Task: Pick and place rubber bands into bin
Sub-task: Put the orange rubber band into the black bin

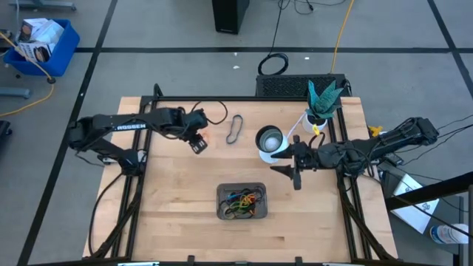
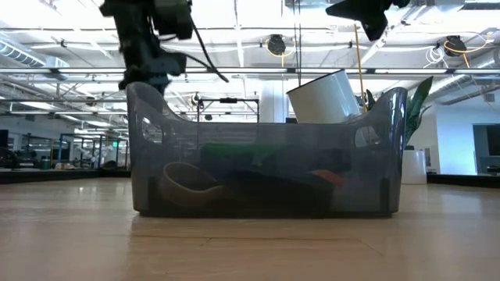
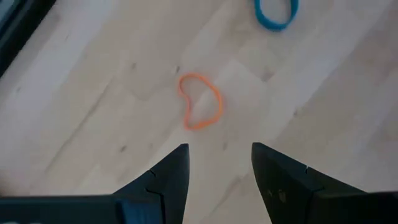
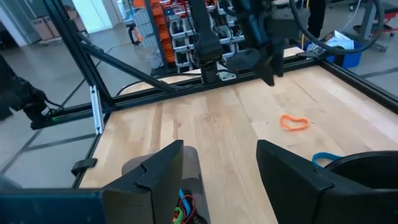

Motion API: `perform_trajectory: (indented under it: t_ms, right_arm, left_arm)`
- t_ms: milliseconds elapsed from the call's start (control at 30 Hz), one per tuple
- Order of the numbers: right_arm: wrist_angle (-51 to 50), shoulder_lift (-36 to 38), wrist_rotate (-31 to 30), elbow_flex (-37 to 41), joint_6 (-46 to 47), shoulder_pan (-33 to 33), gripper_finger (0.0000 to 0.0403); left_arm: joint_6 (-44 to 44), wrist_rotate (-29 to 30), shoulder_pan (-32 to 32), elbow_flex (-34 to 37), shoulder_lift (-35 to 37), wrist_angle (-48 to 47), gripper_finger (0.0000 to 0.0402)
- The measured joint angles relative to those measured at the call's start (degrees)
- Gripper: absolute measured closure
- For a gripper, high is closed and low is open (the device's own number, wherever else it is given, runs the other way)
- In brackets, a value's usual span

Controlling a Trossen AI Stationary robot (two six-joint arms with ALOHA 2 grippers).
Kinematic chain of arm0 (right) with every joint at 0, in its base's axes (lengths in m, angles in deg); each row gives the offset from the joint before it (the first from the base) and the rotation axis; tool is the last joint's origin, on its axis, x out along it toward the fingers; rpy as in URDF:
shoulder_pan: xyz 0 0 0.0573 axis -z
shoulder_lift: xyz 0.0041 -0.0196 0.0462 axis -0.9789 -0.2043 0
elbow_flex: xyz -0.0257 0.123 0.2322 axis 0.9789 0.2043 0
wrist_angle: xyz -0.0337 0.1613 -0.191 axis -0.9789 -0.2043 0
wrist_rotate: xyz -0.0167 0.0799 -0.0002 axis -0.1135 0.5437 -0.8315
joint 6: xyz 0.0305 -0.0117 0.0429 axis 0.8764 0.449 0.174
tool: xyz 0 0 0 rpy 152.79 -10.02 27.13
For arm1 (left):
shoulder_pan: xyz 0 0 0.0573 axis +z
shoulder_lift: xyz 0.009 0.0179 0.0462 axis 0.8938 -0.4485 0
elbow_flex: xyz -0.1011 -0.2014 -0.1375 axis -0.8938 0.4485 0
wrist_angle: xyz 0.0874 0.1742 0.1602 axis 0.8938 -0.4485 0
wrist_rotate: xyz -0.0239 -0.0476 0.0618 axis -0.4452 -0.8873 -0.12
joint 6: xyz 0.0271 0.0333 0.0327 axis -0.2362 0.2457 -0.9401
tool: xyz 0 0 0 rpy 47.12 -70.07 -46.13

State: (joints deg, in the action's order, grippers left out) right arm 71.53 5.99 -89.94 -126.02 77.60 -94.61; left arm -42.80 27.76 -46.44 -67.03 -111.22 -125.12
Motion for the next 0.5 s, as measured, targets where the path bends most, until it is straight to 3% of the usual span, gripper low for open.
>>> perform_trajectory:
  t_ms: [267, 500]
  right_arm:
    - [-0.01, 0.0, 0.06, 0.0, 4.3, 1.39, 0.0206]
    - [0.0, 0.0, 0.09, 0.0, 5.38, 1.61, 0.0206]
  left_arm:
    - [-1.65, -3.27, 2.43, 7.35, -3.19, 14.58, 0.0222]
    - [-2.08, -3.18, 3.69, 7.73, -9.34, 16.05, 0.0222]
